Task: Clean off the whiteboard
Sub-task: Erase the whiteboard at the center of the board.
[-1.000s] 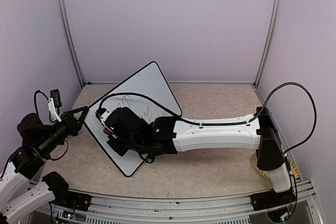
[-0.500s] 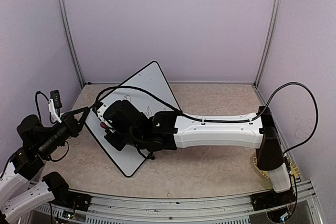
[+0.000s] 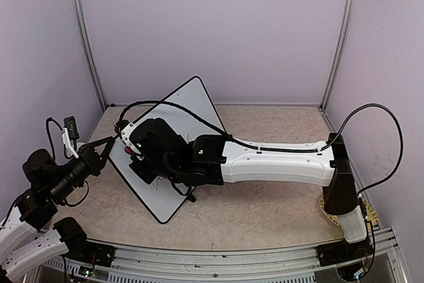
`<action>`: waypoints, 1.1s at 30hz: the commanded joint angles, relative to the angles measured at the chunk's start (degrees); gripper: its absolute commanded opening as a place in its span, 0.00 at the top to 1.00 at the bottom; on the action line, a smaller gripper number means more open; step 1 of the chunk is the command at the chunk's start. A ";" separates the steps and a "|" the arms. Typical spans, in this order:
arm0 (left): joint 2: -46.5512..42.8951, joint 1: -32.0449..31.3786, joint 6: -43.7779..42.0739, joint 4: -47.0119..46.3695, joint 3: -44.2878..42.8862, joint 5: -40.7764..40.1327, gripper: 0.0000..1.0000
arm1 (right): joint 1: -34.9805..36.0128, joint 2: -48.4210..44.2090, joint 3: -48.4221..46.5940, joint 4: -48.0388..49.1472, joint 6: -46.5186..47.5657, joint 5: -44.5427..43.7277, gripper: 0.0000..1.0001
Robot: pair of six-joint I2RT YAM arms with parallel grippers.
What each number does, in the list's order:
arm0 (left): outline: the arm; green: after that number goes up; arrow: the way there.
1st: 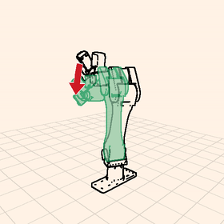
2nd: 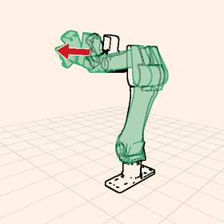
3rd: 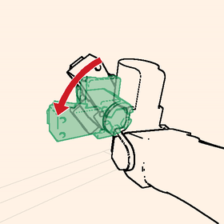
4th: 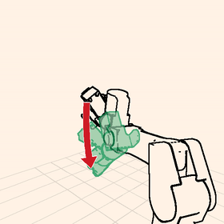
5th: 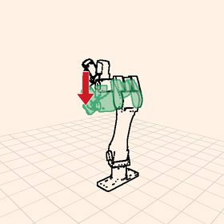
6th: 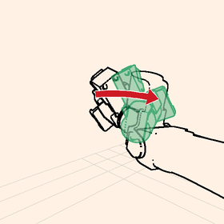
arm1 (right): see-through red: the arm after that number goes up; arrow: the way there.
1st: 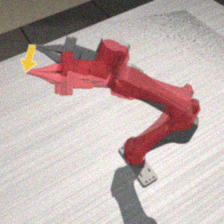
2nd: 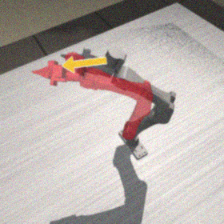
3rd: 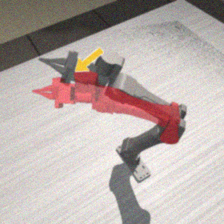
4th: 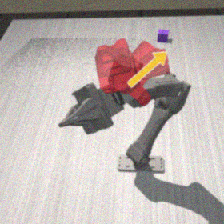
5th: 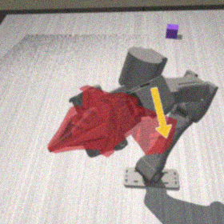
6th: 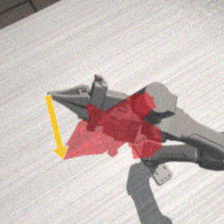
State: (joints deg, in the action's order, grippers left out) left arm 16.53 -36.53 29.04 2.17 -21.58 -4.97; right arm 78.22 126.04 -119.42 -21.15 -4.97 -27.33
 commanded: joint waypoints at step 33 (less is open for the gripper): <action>0.96 -7.26 -1.62 0.69 3.17 -2.73 1.00 | -0.11 4.17 -4.29 -2.15 2.02 -0.97 0.85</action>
State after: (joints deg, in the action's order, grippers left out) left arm 15.90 -42.06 28.16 0.12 -19.75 -11.62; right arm 78.22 128.92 -124.29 -21.52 -2.42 -29.21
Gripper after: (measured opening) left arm 0.055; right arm 0.224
